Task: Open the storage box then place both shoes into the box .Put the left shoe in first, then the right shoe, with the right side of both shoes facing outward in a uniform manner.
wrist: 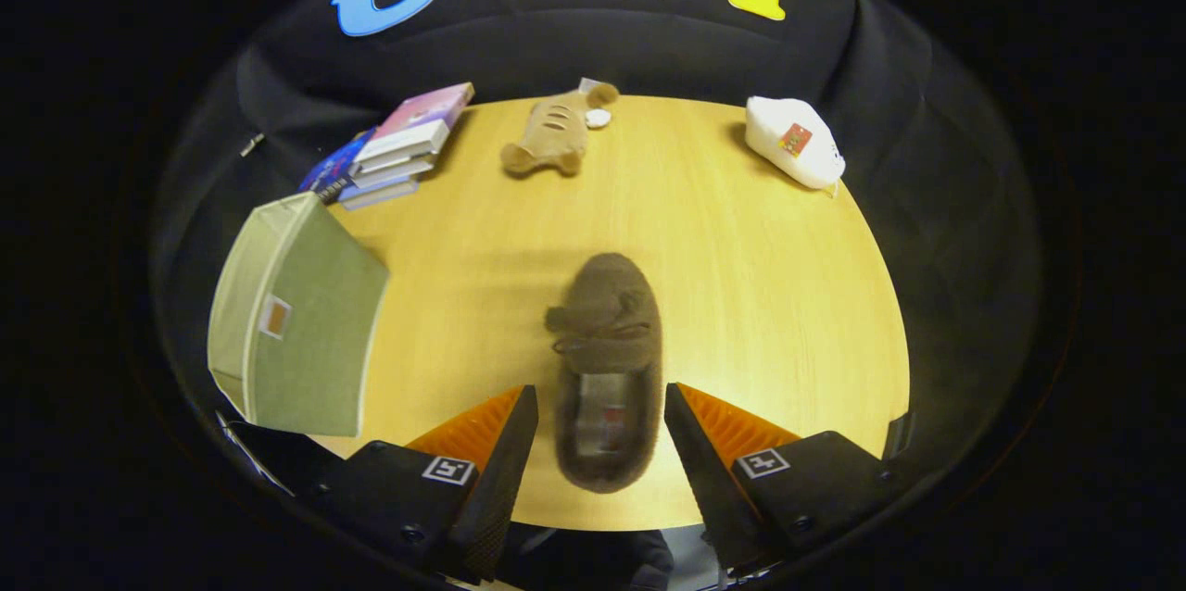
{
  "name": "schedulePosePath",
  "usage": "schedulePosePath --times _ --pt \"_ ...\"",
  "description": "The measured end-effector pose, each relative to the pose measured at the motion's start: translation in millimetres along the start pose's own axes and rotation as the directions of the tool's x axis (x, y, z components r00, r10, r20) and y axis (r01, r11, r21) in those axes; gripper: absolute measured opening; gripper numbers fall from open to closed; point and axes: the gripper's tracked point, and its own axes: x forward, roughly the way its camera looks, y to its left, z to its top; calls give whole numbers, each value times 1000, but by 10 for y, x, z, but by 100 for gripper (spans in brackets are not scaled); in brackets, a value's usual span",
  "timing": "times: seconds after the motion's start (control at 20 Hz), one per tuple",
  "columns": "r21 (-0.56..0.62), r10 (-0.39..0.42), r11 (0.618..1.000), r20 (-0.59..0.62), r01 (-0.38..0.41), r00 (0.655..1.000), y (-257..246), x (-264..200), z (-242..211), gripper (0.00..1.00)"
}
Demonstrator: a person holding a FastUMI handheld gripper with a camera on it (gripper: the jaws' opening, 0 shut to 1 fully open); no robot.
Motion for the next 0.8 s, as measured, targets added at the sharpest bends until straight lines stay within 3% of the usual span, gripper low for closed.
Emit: schedulePosePath --times 0.2,0.3,0.4,0.45,0.55,0.65,0.8 --pt "22 -42 999 -56 43 998 -248 367 -132 86" --pt "48 -26 998 -70 30 997 -219 517 -129 85" --pt "55 -19 998 -92 24 996 -217 625 -159 69" --pt "62 -9 998 -109 16 994 -200 669 -189 46" --pt "98 1 995 -122 12 993 -244 698 -215 20" --pt "178 50 984 -105 -30 993 -224 663 -182 8" --pt "265 110 960 -74 -87 991 -165 531 -151 5"
